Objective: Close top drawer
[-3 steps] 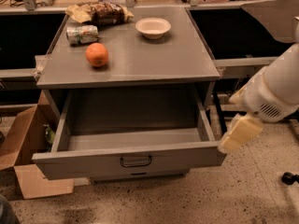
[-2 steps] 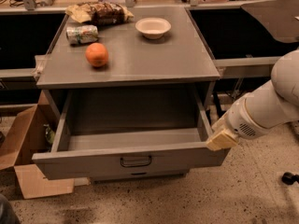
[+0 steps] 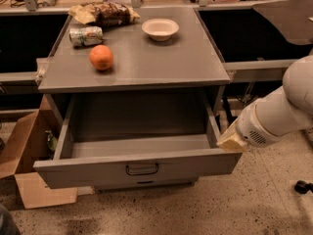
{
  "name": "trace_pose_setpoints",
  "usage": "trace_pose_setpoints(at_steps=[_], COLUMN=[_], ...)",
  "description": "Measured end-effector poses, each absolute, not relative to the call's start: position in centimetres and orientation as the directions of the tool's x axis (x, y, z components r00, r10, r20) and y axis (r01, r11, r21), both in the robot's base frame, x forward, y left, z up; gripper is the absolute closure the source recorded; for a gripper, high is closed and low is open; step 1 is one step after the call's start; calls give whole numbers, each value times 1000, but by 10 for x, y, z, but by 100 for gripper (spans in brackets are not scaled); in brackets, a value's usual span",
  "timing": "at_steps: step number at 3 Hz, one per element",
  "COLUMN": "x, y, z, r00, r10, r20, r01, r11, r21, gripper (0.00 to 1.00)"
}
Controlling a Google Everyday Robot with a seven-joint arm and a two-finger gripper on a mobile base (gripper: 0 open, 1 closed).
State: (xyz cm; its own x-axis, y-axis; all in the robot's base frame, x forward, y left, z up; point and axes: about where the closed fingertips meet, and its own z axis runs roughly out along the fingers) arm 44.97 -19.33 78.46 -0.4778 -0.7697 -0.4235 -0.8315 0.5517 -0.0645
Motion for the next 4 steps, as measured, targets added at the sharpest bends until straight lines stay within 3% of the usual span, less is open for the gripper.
trace_pose_setpoints(at_steps=[2,4], x=[454,477], y=[-187,-182], z=[703,682], r00=[-528,-525], r10=[-691,-673], r20=[-494,-521], r01=[-786,-766], r11=[618,640], r21=[-25,-54], gripper=[100,100])
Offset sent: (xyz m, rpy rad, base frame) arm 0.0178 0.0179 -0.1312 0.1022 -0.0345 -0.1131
